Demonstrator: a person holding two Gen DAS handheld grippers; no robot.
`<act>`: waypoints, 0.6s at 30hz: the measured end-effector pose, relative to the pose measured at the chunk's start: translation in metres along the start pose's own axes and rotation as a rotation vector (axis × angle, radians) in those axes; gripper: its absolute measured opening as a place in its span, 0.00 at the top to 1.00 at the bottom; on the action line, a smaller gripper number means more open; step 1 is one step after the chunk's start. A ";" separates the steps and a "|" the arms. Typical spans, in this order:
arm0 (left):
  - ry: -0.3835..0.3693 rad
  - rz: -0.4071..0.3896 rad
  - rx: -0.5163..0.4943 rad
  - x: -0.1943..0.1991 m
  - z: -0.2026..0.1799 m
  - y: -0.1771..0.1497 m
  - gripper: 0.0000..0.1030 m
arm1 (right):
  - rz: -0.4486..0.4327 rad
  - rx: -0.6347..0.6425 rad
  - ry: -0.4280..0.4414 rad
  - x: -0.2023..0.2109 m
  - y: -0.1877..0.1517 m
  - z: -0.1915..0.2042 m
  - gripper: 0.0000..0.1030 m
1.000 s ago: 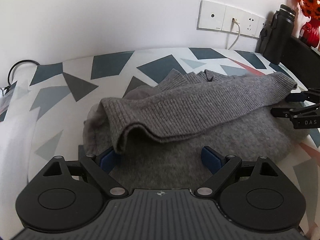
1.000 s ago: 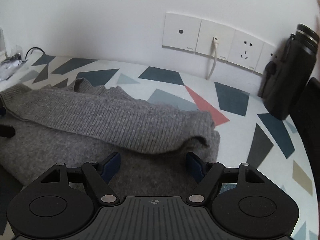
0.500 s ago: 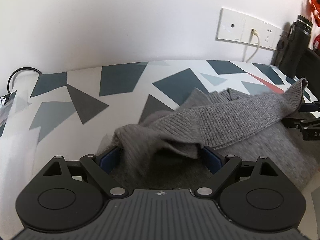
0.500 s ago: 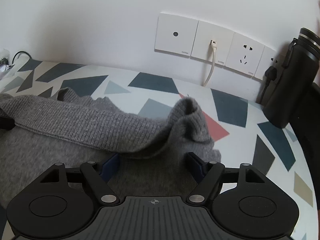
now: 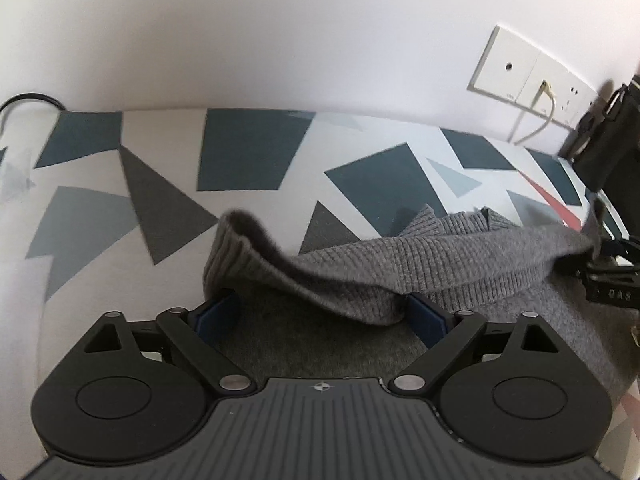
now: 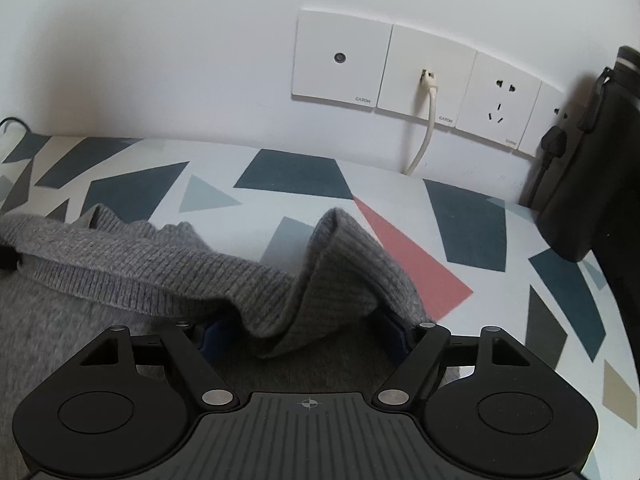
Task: Fold clothes
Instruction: 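Open both tools and lay the folded hem flat on the sweater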
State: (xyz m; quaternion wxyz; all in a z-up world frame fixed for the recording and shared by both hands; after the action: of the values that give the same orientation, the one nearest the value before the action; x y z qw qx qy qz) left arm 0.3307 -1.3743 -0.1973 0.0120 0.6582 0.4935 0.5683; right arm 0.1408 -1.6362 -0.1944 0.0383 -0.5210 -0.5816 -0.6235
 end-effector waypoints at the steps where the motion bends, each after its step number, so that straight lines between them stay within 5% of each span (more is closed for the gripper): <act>1: -0.001 0.005 -0.002 -0.001 0.001 0.003 0.09 | 0.004 -0.009 0.000 -0.003 0.002 0.000 0.30; 10: -0.025 -0.011 0.072 -0.008 0.016 0.021 0.09 | 0.026 -0.091 -0.014 -0.022 0.015 -0.005 0.25; 18: -0.035 0.021 0.078 0.002 0.008 0.018 0.02 | 0.034 -0.195 0.031 -0.008 0.014 -0.025 0.01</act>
State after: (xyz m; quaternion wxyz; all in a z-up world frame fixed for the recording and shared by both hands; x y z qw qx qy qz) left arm 0.3478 -1.3782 -0.1887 -0.0111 0.6732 0.5081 0.5372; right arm 0.1384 -1.6644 -0.1851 0.0069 -0.5221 -0.5086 -0.6846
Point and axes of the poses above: each gripper's, at about its wrist camera, not at the fingertips, and x roughly against the way its jaws point, z to its left, y to its top, the point moved 4 cm from there along -x, roughly the way its jaws point, and after that the axes turned 13 degrees about -y, right-handed, at the moved point
